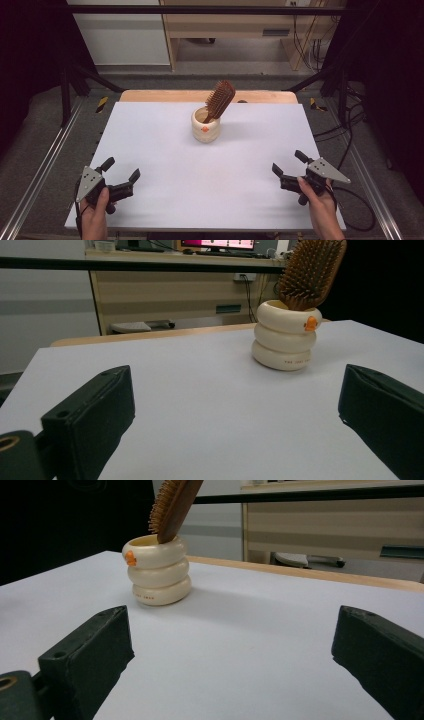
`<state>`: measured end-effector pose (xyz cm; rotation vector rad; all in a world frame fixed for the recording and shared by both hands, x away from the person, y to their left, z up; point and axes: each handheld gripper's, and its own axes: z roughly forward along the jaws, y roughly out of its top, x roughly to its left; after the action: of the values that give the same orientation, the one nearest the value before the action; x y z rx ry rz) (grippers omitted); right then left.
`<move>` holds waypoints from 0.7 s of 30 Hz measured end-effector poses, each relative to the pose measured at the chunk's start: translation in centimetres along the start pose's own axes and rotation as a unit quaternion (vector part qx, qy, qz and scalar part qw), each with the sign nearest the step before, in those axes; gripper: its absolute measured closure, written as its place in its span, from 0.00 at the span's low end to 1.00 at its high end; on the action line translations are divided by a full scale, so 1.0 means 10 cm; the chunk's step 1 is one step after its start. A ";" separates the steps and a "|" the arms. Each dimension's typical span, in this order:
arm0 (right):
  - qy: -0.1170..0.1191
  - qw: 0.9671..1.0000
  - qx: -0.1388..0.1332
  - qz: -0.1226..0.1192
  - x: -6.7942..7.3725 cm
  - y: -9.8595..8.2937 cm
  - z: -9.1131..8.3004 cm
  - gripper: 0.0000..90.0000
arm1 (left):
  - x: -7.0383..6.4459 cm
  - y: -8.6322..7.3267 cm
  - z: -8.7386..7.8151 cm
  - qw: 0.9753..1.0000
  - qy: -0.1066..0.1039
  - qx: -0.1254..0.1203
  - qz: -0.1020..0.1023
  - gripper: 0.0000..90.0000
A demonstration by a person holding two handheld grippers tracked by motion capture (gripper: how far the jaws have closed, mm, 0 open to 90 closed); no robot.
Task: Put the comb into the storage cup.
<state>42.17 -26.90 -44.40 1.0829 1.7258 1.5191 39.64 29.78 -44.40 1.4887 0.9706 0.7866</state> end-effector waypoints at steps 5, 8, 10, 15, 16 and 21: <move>0.009 1.000 -0.001 -0.004 0.05 -0.05 0.05 0.03 | -0.02 0.01 -0.01 1.000 -0.014 -0.004 0.000 0.02; 0.015 1.000 -0.002 -0.004 0.07 -0.05 0.08 0.03 | -0.02 0.01 0.00 1.000 -0.018 -0.004 0.000 0.02; 0.018 1.000 -0.003 -0.005 0.09 -0.04 0.11 0.03 | -0.03 0.01 0.00 1.000 -0.016 -0.004 -0.001 0.02; 0.025 1.000 -0.001 -0.014 0.14 -0.08 0.17 0.03 | -0.05 0.02 0.00 1.000 -0.023 -0.006 0.002 0.02; 0.028 1.000 -0.002 -0.014 0.15 -0.09 0.18 0.03 | -0.05 0.02 0.00 1.000 -0.024 -0.006 0.003 0.02; 0.038 0.999 0.008 -0.013 0.20 -0.16 0.24 0.03 | -0.07 0.03 0.02 0.999 -0.036 -0.008 0.001 0.02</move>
<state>42.94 -23.96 -46.25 1.0200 1.7989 1.5508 39.56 29.07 -44.14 1.4948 0.9072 0.7353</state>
